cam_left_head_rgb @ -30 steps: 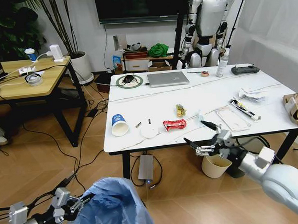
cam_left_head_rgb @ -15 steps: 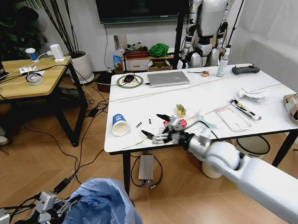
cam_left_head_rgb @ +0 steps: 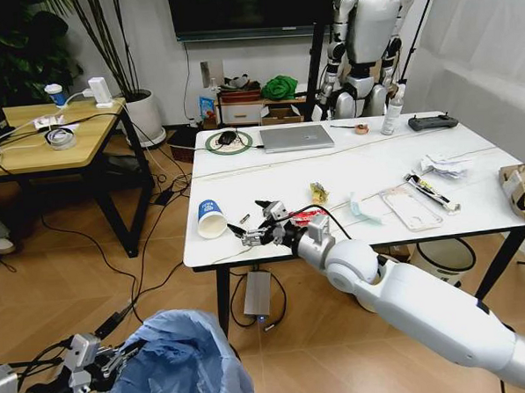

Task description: Pick up the trash bin and place the trash from the table into it.

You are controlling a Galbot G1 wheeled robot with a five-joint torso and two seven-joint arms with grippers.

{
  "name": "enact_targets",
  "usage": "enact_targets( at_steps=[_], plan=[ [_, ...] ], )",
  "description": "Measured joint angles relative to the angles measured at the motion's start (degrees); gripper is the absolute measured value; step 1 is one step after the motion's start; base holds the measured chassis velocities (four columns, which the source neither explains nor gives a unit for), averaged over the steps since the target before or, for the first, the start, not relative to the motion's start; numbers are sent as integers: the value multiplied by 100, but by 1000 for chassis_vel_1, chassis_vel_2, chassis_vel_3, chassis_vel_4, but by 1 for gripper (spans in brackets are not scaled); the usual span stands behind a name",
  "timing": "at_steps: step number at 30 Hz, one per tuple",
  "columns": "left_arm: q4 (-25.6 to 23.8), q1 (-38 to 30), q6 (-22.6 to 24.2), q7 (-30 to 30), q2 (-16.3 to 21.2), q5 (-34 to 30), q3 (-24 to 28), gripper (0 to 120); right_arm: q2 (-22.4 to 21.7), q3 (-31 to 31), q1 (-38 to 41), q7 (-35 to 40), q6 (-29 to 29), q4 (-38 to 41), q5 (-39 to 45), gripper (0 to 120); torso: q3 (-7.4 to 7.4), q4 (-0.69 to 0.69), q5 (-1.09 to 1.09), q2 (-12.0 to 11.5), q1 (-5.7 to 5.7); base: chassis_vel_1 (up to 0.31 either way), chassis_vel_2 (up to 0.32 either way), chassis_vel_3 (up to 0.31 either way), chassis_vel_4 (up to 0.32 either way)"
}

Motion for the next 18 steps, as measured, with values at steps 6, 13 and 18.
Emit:
enact_targets(
  at_steps=[6,13,18],
  plan=[
    [-40,-99,34,-90,28,-22,129,0,495,-267,219,392,-386,-384,-67,100,0,0,0,-1,0,0,0,0,0],
    [-41,-102,40,-100,20,-26,151,0,1066,-438,437,509,-484,-836,-99,100,-1,2,0,-1,-1,0,0,0,0],
    [-41,-144,50,-119,13,-26,193,0,1329,-483,607,519,-500,-1125,-137,100,-1,2,0,-1,-1,0,0,0,0]
  ],
)
